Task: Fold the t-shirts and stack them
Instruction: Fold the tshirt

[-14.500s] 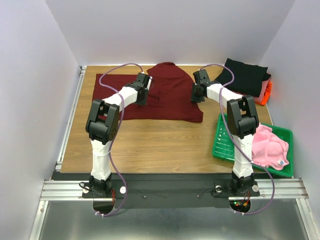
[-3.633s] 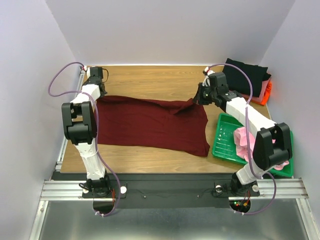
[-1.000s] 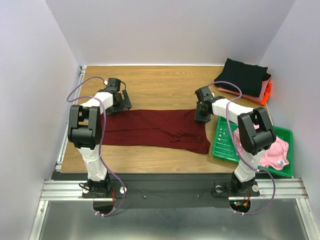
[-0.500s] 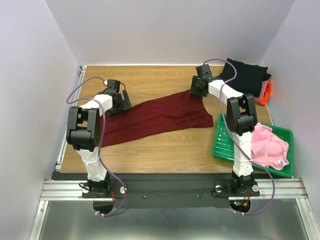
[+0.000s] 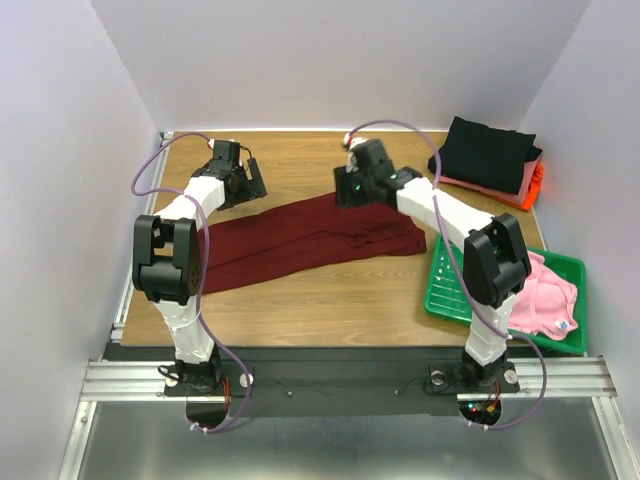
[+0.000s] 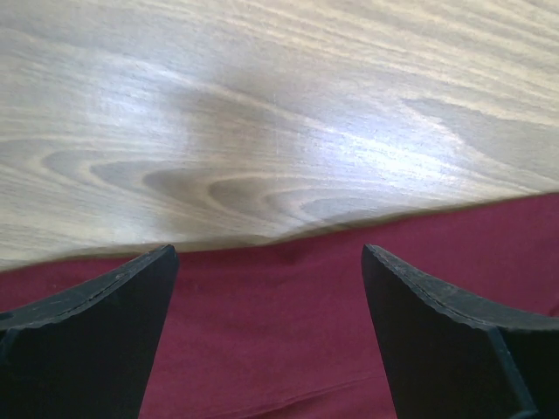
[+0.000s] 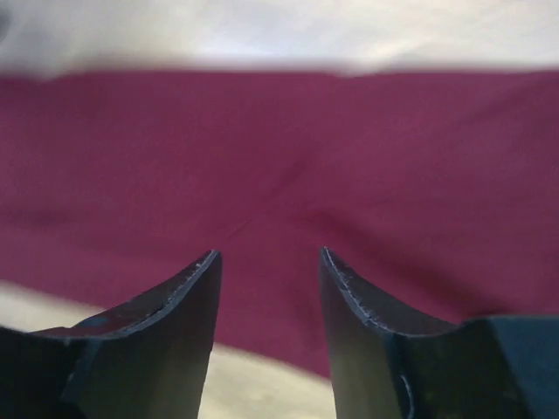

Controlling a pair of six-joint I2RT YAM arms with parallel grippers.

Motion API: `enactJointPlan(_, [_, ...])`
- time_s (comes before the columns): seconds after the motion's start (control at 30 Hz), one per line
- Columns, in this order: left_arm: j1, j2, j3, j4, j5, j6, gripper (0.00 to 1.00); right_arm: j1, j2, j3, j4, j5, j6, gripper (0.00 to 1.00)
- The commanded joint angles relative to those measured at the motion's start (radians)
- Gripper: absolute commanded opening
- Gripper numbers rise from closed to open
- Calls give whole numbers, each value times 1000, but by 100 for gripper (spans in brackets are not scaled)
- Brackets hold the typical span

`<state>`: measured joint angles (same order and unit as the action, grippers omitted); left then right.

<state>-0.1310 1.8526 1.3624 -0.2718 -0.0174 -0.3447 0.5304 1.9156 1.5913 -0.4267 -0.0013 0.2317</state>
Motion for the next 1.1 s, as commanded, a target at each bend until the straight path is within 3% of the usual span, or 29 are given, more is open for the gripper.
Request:
enactJointPlan(0.0, [-2, -41, 46, -37, -16, 33, 98, 36, -29, -92, 5, -61, 17, 52])
enactJointPlan(0.53, [-2, -46, 15, -43, -12, 30, 98, 46, 42, -183, 5, -58, -20, 48])
enactJointPlan(1.07, [-2, -29, 1, -38, -4, 29, 98, 60, -18, -249, 2, -74, 18, 44])
